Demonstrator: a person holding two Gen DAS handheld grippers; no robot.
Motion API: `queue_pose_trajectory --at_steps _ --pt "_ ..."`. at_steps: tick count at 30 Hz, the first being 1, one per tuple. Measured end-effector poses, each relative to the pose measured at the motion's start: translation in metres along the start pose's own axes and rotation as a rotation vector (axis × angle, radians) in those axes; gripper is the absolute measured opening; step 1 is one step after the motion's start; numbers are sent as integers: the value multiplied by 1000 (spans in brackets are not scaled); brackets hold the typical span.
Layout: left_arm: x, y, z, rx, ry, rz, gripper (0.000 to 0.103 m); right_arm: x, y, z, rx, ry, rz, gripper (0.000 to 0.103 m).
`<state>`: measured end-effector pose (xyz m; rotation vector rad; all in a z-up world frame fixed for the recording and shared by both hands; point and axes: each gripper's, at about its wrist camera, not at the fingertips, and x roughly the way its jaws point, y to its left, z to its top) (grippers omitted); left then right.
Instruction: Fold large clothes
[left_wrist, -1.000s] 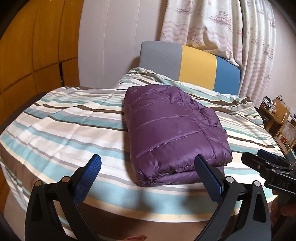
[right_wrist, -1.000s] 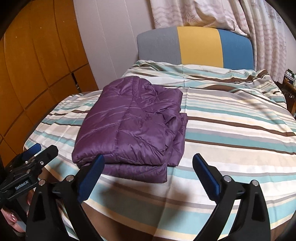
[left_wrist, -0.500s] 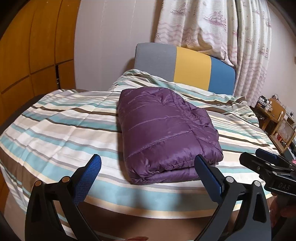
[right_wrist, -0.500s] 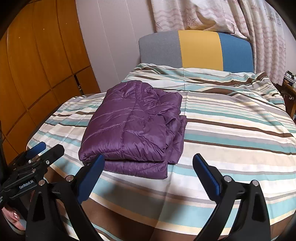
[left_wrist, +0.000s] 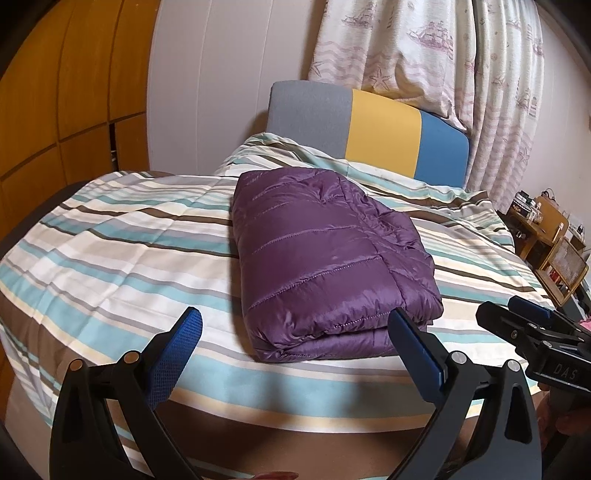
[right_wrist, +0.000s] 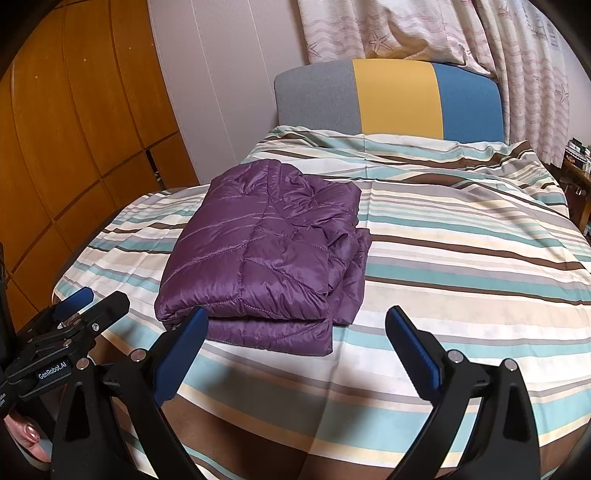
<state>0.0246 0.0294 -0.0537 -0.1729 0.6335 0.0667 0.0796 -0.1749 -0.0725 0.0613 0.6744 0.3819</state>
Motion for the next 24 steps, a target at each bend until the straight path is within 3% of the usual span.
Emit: queue_pose_trajectory --at_steps 24 --pt "2 -5 -5 -10 14 -1 100 3 -4 -1 7 13 12 97"
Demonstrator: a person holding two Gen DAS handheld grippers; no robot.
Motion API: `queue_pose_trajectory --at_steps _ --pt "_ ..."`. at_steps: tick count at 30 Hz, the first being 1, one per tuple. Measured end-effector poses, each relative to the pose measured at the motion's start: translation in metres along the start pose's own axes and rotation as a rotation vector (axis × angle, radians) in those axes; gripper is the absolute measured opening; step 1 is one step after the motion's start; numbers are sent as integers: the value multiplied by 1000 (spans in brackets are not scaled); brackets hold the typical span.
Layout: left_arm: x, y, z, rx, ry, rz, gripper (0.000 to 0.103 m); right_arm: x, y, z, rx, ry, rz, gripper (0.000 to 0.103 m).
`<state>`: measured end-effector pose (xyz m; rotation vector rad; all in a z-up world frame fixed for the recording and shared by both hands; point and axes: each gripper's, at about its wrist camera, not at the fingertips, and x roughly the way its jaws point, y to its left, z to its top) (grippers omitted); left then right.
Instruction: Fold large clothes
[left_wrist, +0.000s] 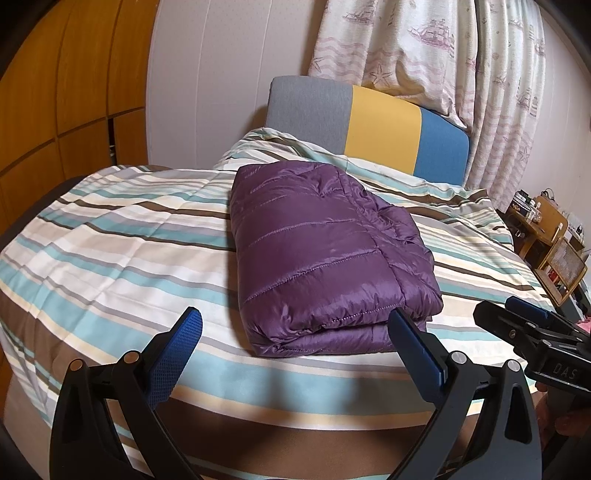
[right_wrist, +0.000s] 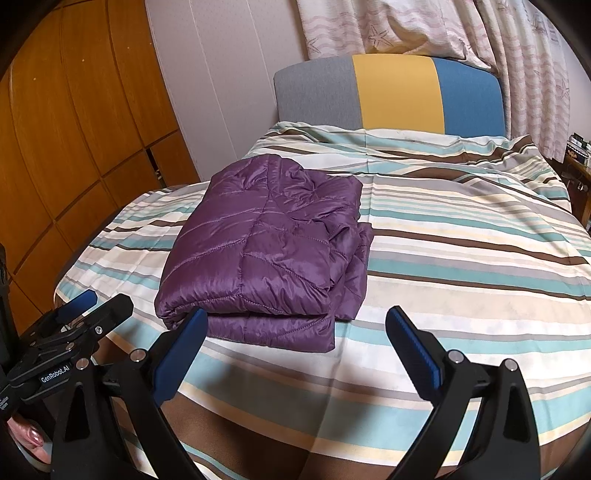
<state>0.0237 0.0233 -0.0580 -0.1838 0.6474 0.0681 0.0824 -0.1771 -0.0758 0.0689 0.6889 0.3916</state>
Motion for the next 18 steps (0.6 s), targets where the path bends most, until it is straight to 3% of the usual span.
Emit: queue_pose_trajectory --at_steps 18 --pt "0 -1 -1 5 4 -7 100 3 -3 -3 7 19 12 97"
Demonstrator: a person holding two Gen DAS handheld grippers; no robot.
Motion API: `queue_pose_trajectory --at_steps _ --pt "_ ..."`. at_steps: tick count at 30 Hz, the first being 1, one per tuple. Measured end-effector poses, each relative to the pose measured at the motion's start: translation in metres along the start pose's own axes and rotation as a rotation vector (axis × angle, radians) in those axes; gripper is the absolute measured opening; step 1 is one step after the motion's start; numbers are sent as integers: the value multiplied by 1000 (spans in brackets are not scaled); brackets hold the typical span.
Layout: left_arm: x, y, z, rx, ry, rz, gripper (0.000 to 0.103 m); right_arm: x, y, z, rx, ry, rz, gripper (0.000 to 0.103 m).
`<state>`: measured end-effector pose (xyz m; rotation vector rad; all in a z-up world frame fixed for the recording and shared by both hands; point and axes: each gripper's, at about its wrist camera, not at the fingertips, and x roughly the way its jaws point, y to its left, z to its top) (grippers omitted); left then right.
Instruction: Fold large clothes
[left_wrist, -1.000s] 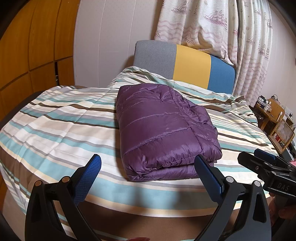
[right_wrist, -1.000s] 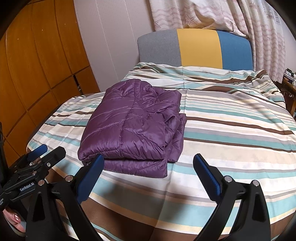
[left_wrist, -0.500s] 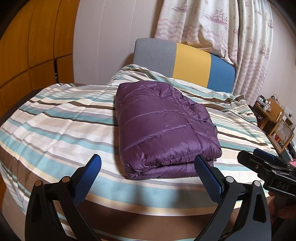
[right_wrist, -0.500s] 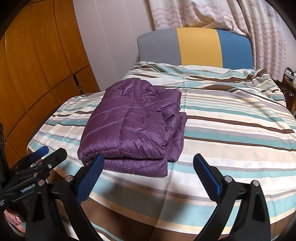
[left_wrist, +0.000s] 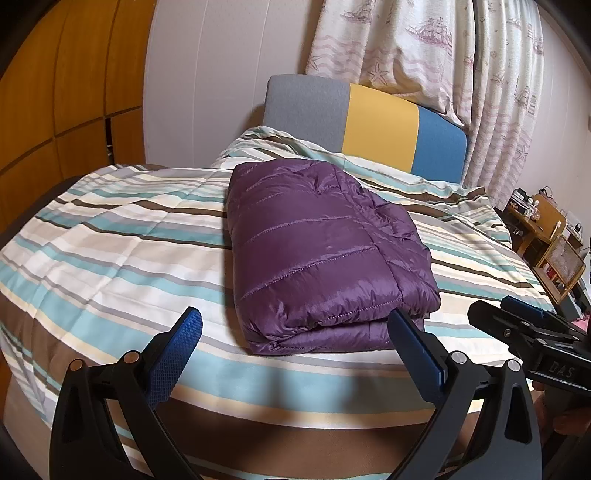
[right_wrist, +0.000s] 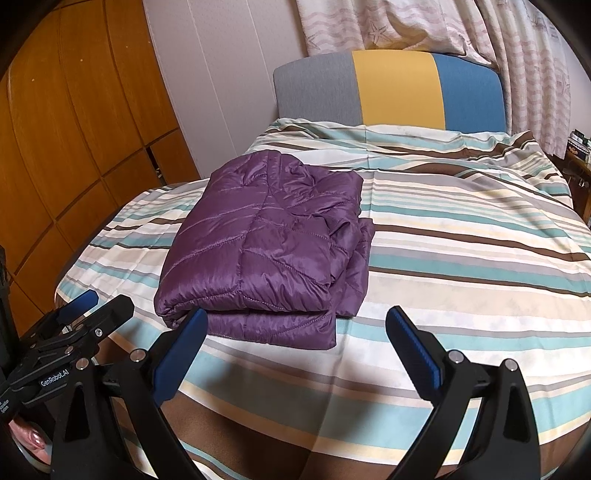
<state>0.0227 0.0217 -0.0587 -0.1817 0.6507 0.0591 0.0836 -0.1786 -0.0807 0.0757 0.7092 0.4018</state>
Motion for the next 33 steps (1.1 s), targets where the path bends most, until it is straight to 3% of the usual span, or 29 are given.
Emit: queue_pose_trajectory --at_steps 27,33 --pt "4 -5 -3 14 10 -32 100 3 -3 -1 4 13 3 97" --pt "7 -2 -5 -1 8 0 100 9 -6 -2 12 23 4 97"
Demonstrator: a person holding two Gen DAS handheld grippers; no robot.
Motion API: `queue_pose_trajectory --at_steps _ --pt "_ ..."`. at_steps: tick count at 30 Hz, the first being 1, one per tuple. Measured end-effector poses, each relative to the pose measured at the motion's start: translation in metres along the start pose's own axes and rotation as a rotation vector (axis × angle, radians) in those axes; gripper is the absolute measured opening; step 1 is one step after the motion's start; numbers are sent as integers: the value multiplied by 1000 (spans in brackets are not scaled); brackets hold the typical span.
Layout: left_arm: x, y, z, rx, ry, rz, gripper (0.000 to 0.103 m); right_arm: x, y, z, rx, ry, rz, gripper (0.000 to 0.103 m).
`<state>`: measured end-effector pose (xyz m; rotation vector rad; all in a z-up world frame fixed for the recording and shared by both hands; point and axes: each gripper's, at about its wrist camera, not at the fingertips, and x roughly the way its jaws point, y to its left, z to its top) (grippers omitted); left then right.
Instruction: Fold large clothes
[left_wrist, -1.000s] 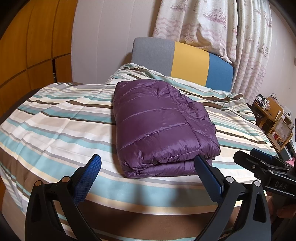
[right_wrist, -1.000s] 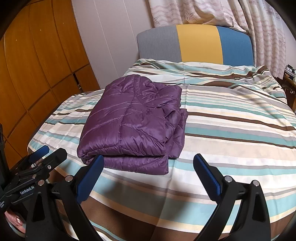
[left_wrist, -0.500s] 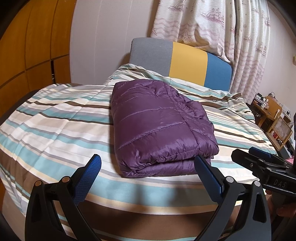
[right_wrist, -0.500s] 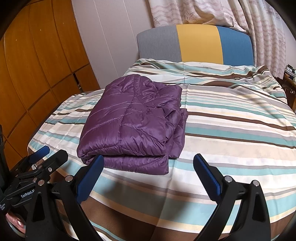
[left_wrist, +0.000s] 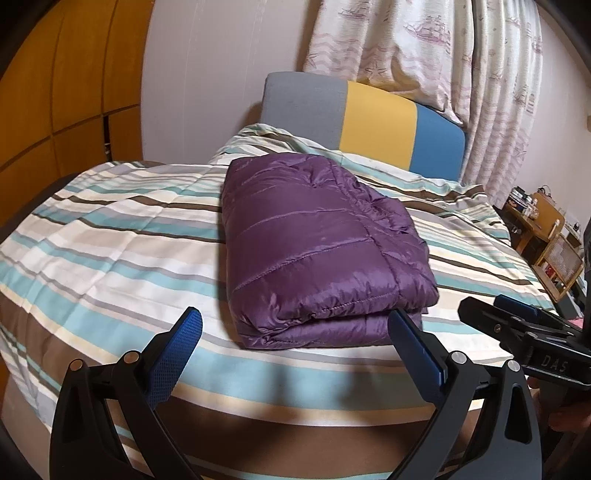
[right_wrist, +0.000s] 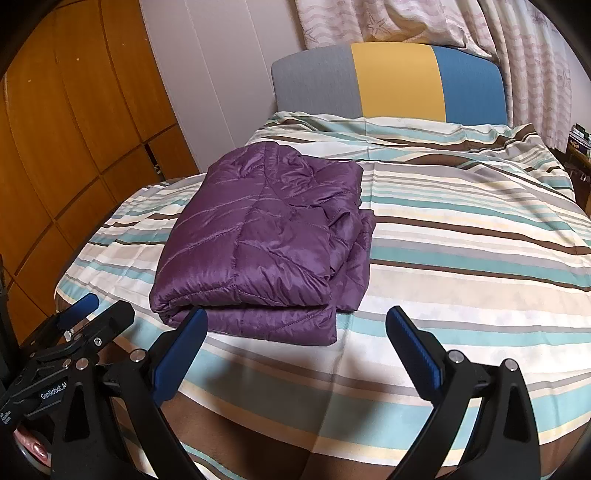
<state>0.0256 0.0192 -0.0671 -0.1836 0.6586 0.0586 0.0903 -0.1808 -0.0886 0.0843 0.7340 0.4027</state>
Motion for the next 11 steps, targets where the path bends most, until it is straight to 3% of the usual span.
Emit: queue_pose_trajectory --at_steps 11 --pt "23 17 2 -30 57 54 100 24 -12 1 21 46 -2 99"
